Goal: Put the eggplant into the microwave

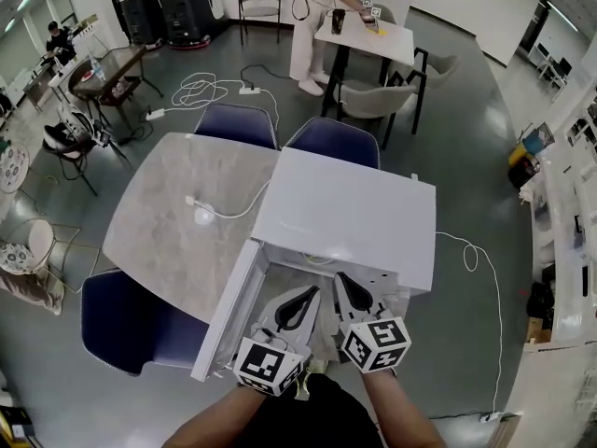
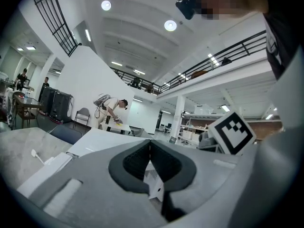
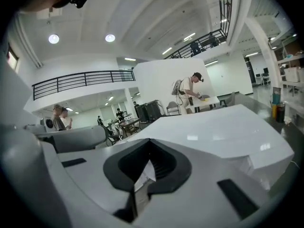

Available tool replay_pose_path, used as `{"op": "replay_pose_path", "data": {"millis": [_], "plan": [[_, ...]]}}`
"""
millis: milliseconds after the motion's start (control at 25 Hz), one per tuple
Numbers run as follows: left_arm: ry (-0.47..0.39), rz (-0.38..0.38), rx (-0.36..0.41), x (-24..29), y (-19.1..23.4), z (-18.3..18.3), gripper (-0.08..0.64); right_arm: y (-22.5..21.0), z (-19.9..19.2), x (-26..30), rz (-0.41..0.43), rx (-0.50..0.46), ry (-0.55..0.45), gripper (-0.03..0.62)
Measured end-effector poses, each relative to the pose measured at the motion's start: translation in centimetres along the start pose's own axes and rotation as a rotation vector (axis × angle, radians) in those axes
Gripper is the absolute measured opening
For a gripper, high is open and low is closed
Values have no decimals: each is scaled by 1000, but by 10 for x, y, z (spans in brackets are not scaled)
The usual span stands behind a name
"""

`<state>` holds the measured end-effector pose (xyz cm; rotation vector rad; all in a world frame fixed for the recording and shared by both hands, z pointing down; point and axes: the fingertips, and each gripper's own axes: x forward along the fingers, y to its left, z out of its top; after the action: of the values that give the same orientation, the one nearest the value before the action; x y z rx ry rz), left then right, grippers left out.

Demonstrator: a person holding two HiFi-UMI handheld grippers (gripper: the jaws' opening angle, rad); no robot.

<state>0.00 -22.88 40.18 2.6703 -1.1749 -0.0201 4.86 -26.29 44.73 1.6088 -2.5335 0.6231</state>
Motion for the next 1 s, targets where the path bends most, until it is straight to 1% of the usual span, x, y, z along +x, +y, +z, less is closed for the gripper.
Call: {"op": "replay_pose_path", "data": {"millis": [120,280,560,800,1000], "plan": [[-15,-8,12,-2,-11,17,9,11,25,-13,34,-5,-28,3],[-44,0,16,-5,-19,43,9,26,55,-28,67,-13,-68,2],[-109,-1,49,-8,-27,74,9,38,90,-39,102,-65,-107,2],[-132,2,65,-7,-29,86,9,36,101,-43,112,-98,-127,2],[-119,-4,66,-4,-32,86,9,33,101,-41,117,-99,-127,0]]}}
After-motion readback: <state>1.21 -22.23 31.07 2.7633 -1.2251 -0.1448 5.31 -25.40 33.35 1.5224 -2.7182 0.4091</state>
